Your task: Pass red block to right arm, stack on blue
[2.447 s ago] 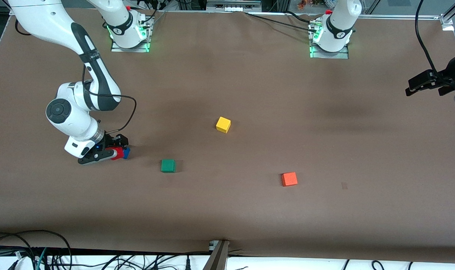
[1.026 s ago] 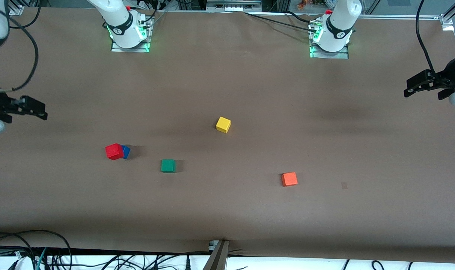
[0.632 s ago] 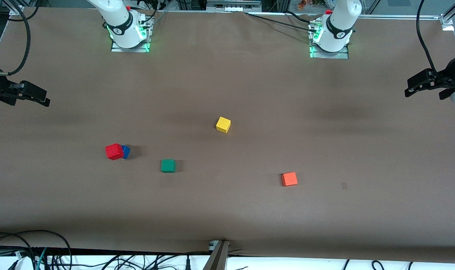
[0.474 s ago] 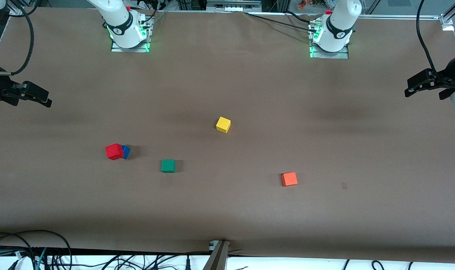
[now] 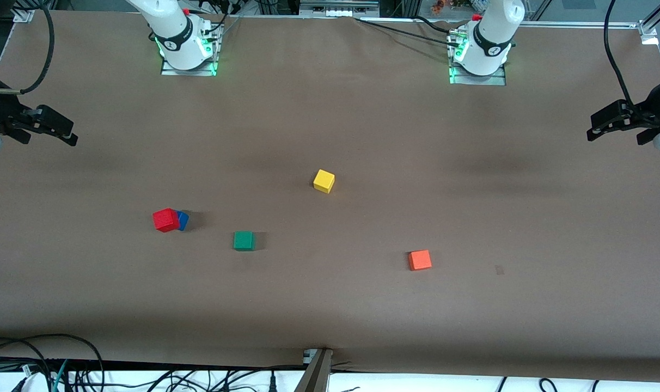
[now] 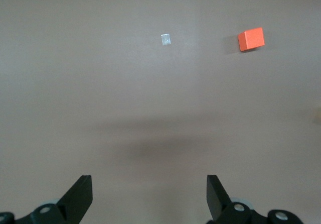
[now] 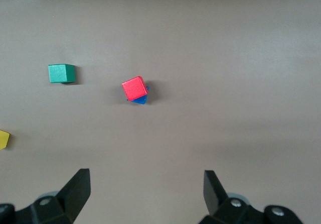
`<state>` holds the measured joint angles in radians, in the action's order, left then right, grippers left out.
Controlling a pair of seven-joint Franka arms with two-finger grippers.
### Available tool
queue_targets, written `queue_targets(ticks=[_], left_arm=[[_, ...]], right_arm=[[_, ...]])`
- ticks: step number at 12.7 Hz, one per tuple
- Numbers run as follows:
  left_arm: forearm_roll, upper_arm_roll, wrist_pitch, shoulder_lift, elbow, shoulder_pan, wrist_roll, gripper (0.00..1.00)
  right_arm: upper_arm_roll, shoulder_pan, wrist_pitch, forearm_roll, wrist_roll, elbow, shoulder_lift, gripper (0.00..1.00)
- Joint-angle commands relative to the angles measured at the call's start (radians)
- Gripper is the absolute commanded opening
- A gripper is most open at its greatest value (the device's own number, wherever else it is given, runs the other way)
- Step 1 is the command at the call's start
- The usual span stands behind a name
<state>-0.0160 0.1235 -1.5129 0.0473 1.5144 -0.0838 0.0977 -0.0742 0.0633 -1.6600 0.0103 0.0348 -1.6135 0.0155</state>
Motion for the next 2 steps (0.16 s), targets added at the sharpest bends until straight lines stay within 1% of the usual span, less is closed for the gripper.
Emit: queue_targets(ticks=[1, 2], left_arm=[[0.013, -0.002, 0.017, 0.016, -0.033, -0.001, 0.008, 1.0], [0.013, -0.002, 0.017, 0.016, -0.033, -0.001, 0.008, 1.0]], right_arm=[[-0.001, -0.008, 0.022, 0.011, 0.002, 0.029, 0.017, 1.0], [-0.001, -0.008, 0.025, 0.013, 0.0, 0.033, 0.02, 1.0]])
